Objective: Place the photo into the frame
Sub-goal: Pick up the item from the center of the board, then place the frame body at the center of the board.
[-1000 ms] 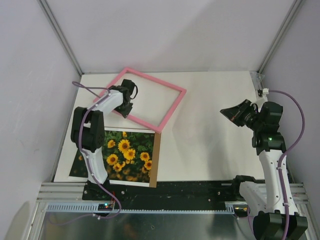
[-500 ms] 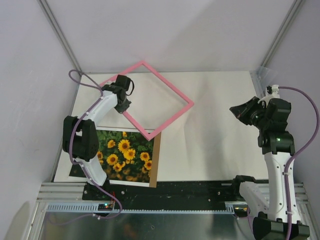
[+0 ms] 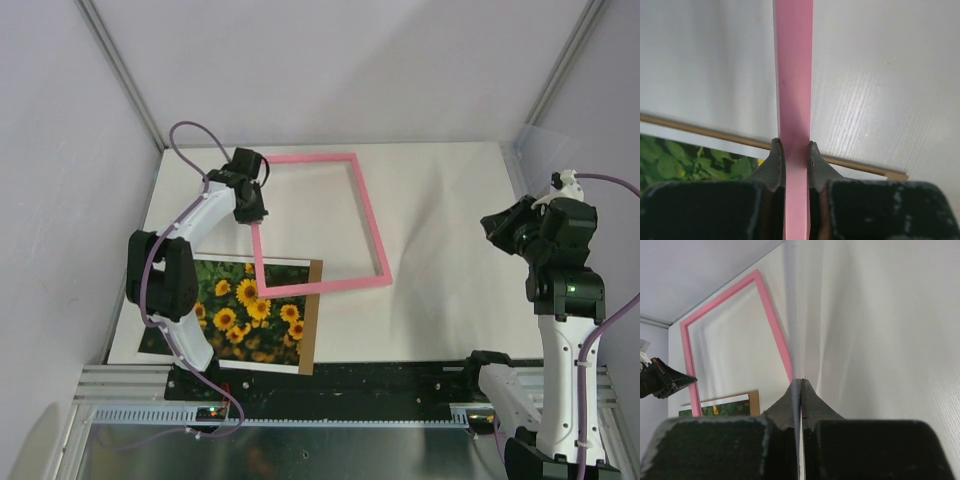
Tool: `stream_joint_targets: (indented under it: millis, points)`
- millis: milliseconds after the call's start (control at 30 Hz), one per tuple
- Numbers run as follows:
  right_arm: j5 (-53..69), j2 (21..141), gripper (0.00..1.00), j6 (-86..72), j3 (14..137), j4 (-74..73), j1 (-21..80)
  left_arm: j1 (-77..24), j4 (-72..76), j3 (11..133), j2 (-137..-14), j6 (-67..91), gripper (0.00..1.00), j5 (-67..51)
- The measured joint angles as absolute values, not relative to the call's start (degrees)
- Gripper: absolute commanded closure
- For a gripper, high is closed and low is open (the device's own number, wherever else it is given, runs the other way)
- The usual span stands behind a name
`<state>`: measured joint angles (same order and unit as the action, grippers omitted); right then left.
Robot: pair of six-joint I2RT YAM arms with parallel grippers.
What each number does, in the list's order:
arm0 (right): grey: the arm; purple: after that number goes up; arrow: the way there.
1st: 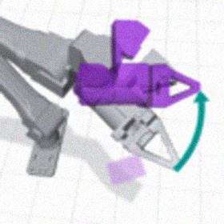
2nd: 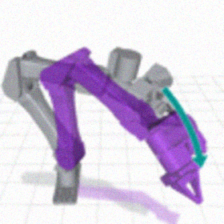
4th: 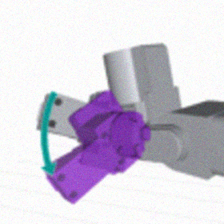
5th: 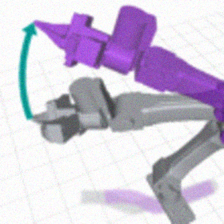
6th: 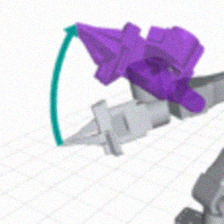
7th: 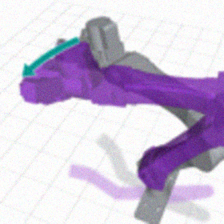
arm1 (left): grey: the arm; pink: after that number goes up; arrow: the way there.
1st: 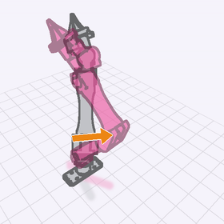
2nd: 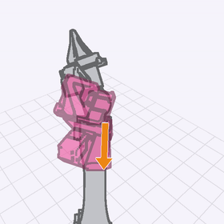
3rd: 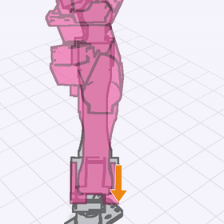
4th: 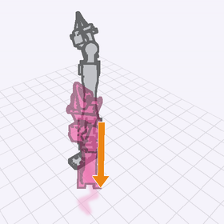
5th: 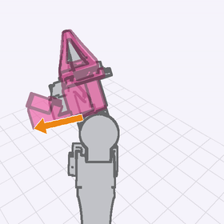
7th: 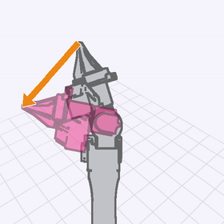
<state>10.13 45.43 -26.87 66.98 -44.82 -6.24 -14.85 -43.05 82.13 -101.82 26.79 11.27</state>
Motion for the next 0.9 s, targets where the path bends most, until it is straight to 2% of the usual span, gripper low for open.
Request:
stream_joint_targets:
  millis: [267,600,633,733,900]
  points:
    - [9.1,47.8,1.00,-26.3,67.2,-45.6,-6.2,-14.9,-38.4,82.1,-105.2,17.1,1.00,-0.7]
    - [7.8,49.7,1.00,-25.6,67.2,-45.5,-6.2,-15.0,-36.9,80.4,-109.1,10.6,0.98,-6.2]
    - [7.8,49.7,1.00,-25.6,67.2,-45.5,-6.2,-15.0,-37.0,80.3,-109.4,10.4,0.96,-6.3]
    - [7.8,49.6,1.00,-25.5,67.2,-45.4,-6.2,-15.0,-36.3,80.0,-109.9,10.2,0.76,-6.1]
    - [7.8,49.6,1.00,-25.1,67.2,-45.5,-6.2,-15.1,-35.6,79.0,-109.9,10.6,0.38,-4.2]
